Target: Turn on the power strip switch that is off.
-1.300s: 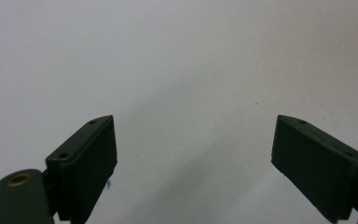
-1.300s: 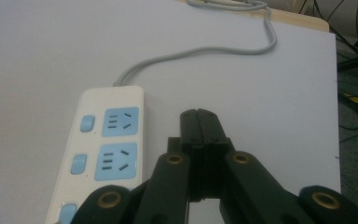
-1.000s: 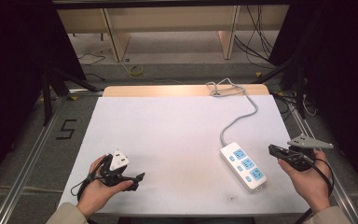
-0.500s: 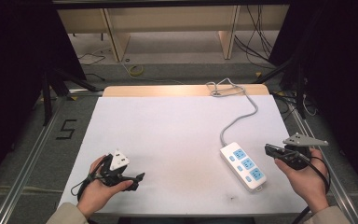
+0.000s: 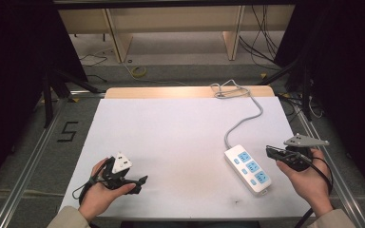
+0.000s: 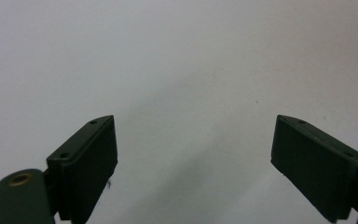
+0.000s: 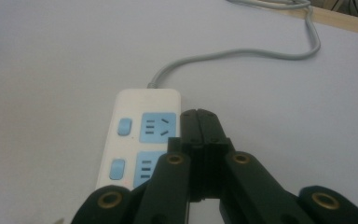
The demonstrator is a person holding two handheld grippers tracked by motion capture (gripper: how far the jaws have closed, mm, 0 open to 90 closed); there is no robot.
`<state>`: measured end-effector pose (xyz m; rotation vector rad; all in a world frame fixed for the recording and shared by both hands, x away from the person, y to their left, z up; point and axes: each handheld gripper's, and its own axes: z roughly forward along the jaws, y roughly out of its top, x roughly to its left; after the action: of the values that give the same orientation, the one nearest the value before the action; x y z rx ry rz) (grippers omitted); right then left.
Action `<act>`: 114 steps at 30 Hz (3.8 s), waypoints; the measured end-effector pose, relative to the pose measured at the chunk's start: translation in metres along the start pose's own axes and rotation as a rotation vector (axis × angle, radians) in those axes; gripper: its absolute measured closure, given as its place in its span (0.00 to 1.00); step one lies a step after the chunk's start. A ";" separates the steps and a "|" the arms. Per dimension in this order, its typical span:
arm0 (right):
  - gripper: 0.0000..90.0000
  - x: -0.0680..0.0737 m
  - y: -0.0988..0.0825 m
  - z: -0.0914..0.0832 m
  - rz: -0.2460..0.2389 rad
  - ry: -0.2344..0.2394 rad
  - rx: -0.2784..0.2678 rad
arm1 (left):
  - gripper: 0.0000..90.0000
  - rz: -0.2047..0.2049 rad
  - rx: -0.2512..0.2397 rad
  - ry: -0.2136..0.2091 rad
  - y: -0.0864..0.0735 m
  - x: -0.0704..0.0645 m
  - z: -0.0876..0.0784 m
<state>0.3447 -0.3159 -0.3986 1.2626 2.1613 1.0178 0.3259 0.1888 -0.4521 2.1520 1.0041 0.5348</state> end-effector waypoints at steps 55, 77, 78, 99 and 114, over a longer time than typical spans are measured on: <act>1.00 0.021 0.022 0.024 -0.047 0.066 0.116 | 0.16 0.007 -0.002 -0.003 0.001 -0.001 0.002; 1.00 0.025 0.028 0.032 -0.062 0.078 0.147 | 0.16 0.008 -0.003 -0.003 0.001 -0.001 0.002; 1.00 0.025 0.028 0.033 -0.062 0.080 0.149 | 0.16 0.007 -0.003 -0.003 0.001 -0.001 0.002; 1.00 0.029 0.032 0.040 -0.074 0.092 0.178 | 0.16 0.010 -0.003 -0.006 0.001 -0.001 0.002; 1.00 0.031 0.033 0.047 -0.078 0.103 0.204 | 0.16 0.010 -0.003 -0.006 0.001 -0.001 0.002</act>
<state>0.3795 -0.2613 -0.4032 1.2264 2.4247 0.8665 0.3272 0.1867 -0.4525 2.1559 0.9895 0.5332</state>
